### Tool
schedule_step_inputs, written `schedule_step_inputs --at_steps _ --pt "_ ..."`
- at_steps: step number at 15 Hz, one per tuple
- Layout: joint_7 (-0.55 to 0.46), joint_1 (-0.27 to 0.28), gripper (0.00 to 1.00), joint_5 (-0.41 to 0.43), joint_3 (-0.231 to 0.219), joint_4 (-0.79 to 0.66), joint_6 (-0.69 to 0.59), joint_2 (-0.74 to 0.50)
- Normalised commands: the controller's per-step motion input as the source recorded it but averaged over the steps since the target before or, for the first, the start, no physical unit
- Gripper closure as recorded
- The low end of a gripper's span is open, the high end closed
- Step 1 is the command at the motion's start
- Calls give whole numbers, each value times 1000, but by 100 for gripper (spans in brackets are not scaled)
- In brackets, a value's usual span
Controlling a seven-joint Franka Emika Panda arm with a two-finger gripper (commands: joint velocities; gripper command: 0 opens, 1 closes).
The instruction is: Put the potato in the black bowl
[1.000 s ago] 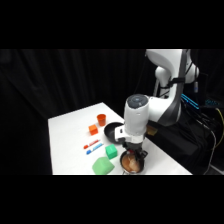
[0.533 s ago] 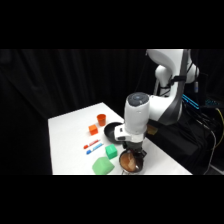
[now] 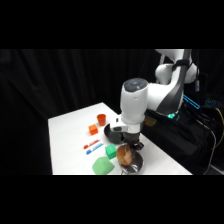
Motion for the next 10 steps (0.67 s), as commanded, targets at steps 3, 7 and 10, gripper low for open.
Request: schedule_step_inputs --at_steps 3,7,10 --pt "4 -56 98 -107 -46 -1 -310 -348" --pt "-87 -164 98 -88 -76 -135 -166 -365" --pt "-180 -232 98 -37 -109 -294 -55 -438"
